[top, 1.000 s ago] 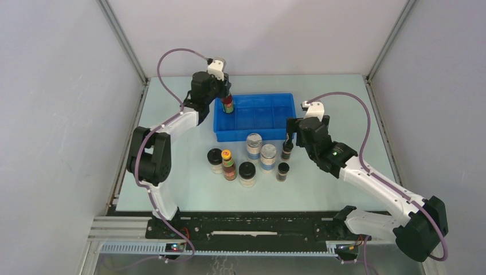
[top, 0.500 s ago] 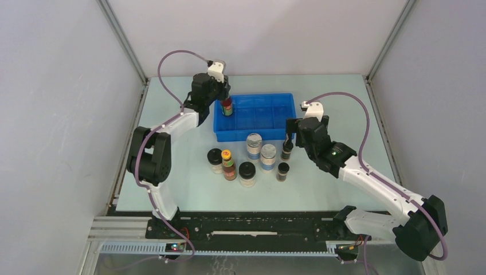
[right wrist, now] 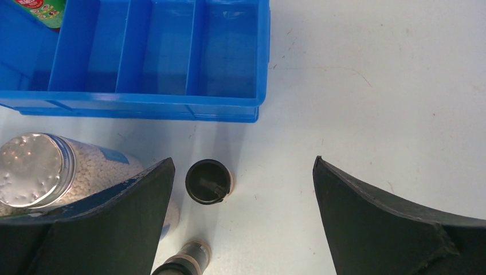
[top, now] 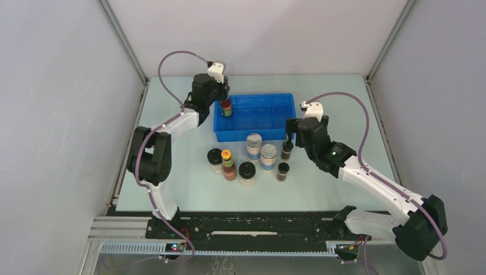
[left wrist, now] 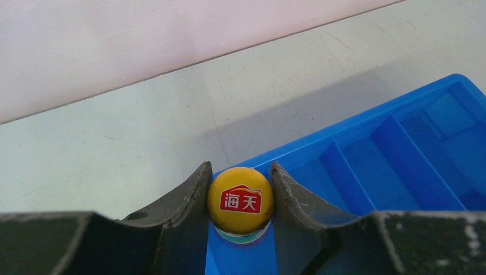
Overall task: Organize the condiment bottles
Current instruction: Place the bottle in the storage box.
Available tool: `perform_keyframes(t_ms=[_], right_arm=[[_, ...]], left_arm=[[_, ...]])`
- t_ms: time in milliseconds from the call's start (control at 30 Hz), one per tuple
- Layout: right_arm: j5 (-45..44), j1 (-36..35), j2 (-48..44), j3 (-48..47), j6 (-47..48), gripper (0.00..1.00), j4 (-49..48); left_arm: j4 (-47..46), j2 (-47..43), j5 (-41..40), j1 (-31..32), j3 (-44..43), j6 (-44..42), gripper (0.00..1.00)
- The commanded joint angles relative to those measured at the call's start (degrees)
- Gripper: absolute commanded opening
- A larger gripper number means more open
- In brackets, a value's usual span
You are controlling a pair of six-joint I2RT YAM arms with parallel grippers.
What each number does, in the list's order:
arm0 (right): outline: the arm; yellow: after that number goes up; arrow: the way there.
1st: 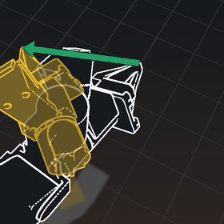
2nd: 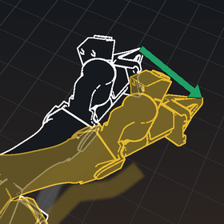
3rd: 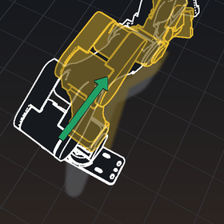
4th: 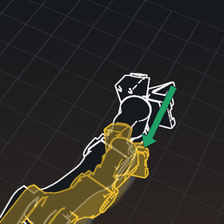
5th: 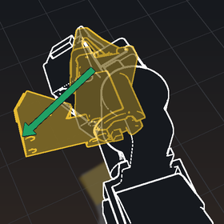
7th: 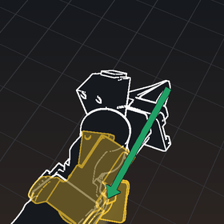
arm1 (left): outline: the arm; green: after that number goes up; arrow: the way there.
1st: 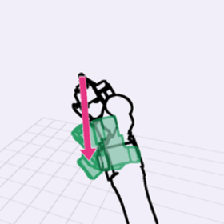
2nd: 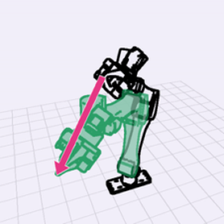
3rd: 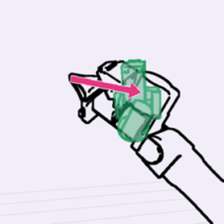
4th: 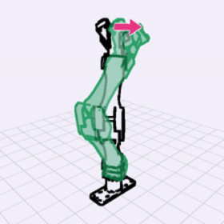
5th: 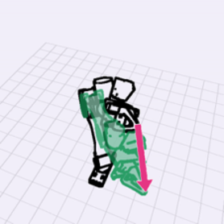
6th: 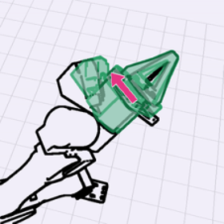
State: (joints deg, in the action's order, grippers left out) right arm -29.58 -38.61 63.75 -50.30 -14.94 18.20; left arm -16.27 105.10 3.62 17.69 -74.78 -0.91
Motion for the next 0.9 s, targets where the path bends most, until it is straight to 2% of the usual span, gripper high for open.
perform_keyframes(t_ms=[0, 333, 667, 867], right_arm=[[-0.9, -0.4, 0.0, -0.8, -0.6, 1.0, -0.7], [-0.9, -0.3, 0.3, -0.8, -0.8, 0.99, -0.5], [-0.9, -0.3, 0.2, -0.8, -0.9, 1.0, -0.4], [-0.9, -0.4, 0.0, -0.8, -0.9, 1.0, -0.3]], left_arm=[[-7.1, -0.9, -0.7, -0.3, -0.2, 0.6, 0.01], [-7.2, -0.1, -0.6, -0.2, -0.1, 0.5, 0.28], [-6.8, -0.1, -0.8, 0.1, -0.3, 0.5, 0.7], [-6.1, 0.0, -0.7, 0.3, -0.8, 2.0, 0.77]])
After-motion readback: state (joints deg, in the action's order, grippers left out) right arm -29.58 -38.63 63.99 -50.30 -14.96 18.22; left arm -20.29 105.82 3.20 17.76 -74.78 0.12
